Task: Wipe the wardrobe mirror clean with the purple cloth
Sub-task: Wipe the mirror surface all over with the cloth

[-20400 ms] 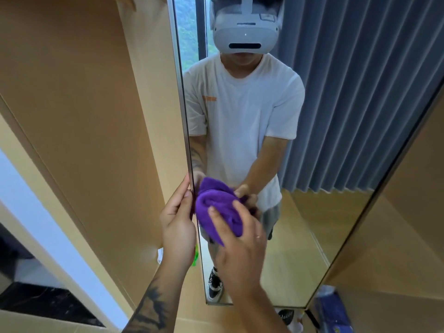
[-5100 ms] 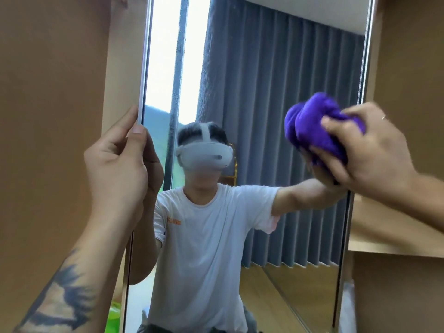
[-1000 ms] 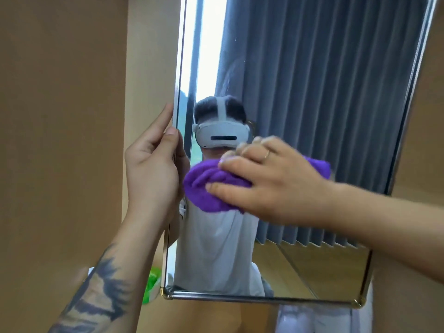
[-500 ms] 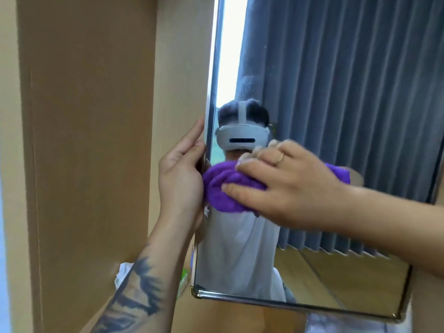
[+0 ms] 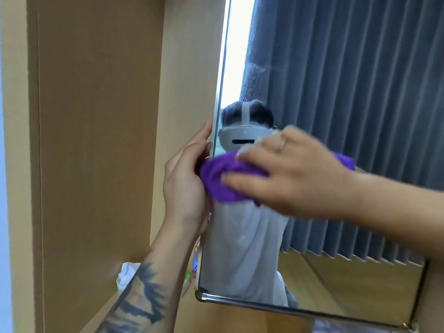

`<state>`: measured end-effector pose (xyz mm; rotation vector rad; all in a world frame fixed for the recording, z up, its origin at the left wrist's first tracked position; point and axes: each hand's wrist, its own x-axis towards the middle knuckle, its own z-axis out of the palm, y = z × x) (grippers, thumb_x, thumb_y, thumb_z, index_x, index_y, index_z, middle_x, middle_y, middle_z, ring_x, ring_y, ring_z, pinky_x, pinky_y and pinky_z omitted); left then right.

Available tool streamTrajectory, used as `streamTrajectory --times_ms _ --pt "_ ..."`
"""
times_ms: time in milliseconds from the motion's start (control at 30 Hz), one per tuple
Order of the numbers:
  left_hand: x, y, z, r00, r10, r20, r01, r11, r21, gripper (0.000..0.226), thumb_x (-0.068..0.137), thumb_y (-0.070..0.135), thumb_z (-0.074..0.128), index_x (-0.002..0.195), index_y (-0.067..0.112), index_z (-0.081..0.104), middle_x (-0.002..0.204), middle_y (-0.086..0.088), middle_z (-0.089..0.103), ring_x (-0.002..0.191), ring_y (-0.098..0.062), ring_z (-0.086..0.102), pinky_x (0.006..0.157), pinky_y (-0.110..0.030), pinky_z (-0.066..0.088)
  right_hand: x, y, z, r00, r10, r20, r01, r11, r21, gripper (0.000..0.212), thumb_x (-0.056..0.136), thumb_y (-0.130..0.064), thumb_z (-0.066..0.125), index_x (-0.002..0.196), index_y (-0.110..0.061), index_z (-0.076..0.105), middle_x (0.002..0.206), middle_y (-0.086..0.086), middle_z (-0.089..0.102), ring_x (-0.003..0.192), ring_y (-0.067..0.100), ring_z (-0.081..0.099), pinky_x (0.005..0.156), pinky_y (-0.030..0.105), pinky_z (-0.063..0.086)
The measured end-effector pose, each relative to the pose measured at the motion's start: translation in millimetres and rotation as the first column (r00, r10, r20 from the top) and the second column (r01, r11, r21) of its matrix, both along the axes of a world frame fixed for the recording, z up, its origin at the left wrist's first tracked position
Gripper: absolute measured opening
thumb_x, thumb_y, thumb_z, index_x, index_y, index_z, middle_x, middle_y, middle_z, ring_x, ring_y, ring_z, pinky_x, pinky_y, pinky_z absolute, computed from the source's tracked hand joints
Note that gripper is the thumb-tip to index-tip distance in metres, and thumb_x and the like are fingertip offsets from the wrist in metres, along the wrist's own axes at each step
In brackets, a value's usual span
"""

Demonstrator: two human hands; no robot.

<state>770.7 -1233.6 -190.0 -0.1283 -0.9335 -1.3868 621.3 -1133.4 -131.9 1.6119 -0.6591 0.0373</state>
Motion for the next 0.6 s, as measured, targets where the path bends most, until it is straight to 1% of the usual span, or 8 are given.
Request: streamTrajectory --times_ms 67,167,233,333,400,467,533,600 --pt "-1.3 1.1 -0.2 0.999 -0.038 -0.025 0.038 0.999 0.008 0.032 0.097 0.02 0.055 0.115 0.014 0.081 0.119 -0.014 0.077 0.106 -0.018 0.073 0.085 -0.026 0.059 1.6 -2.5 37.6 0.986 0.013 0.164 0.014 0.987 -0.161 0.038 0.095 -0.031 0.068 0.131 -0.02 0.068 0.108 0.021 0.068 0.085 0.04 0.063 0.071 0.046 0.044" --pt "-0.9 1.0 -2.2 0.999 -0.044 -0.007 0.044 0.999 0.009 0.038 0.097 0.029 0.055 0.121 0.012 0.079 0.118 -0.014 0.077 0.101 -0.018 0.073 0.075 -0.018 0.057 9.8 -5.4 56.6 0.856 0.068 0.512 0.091 0.956 -0.279 0.047 0.093 -0.038 0.067 0.137 -0.021 0.064 0.116 0.024 0.061 0.094 0.044 0.058 0.078 0.051 0.045" --pt "-0.8 -2.0 -4.0 0.998 -0.056 -0.022 0.056 0.998 0.006 0.036 0.098 0.031 0.054 0.114 0.014 0.081 0.111 -0.009 0.079 0.096 -0.015 0.074 0.075 -0.019 0.057 13.6 -9.3 22.9 0.867 0.064 0.494 0.066 0.968 -0.243 0.045 0.09 -0.031 0.068 0.133 -0.018 0.067 0.112 0.025 0.062 0.09 0.044 0.058 0.075 0.05 0.045" --pt "-0.1 -5.2 -3.6 1.0 -0.011 0.02 0.011 1.0 0.026 0.039 0.1 0.035 0.052 0.119 0.014 0.079 0.119 -0.006 0.077 0.105 -0.013 0.072 0.091 -0.025 0.055 9.3 -1.2 -40.7 0.969 0.014 0.247 -0.003 0.999 -0.045 0.032 0.096 -0.017 0.064 0.126 -0.016 0.073 0.104 0.022 0.07 0.083 0.039 0.064 0.069 0.047 0.048" --pt "-0.2 -4.2 -3.0 0.999 -0.017 0.037 0.016 0.999 0.031 0.04 0.101 0.035 0.051 0.123 0.013 0.077 0.119 -0.005 0.077 0.099 -0.013 0.071 0.088 -0.025 0.055 1.5 5.7 -44.9 0.992 -0.013 0.126 0.009 0.999 0.033 0.03 0.1 -0.014 0.059 0.126 -0.02 0.073 0.103 0.017 0.072 0.083 0.036 0.066 0.069 0.047 0.052" --pt "-1.6 -3.2 -3.7 0.999 -0.03 0.013 0.029 0.999 0.043 0.035 0.105 0.03 0.051 0.119 0.015 0.079 0.117 -0.005 0.078 0.098 -0.013 0.072 0.086 -0.026 0.057 -4.3 5.9 -16.4 0.997 -0.026 0.076 0.027 1.0 -0.013 0.028 0.102 -0.021 0.06 0.128 -0.021 0.071 0.105 0.017 0.071 0.082 0.035 0.066 0.067 0.046 0.051" --pt "-1.8 -1.9 -5.2 0.999 -0.051 -0.01 0.052 0.998 0.032 0.034 0.106 0.027 0.05 0.118 0.016 0.08 0.11 -0.006 0.08 0.096 -0.011 0.074 0.08 -0.022 0.058 -8.4 5.7 25.3 0.977 0.003 0.213 0.036 0.984 -0.177 0.035 0.097 -0.03 0.066 0.131 -0.021 0.069 0.109 0.021 0.068 0.081 0.039 0.063 0.068 0.046 0.047" --pt "-1.5 -0.6 -6.5 0.999 -0.035 -0.012 0.035 0.999 0.02 0.033 0.102 0.027 0.054 0.117 0.017 0.081 0.107 -0.003 0.08 0.094 -0.009 0.074 0.075 -0.018 0.057 -12.1 9.0 54.7 0.898 0.054 0.436 0.083 0.954 -0.29 0.042 0.095 -0.037 0.066 0.134 -0.021 0.066 0.113 0.023 0.063 0.086 0.043 0.059 0.072 0.049 0.045"
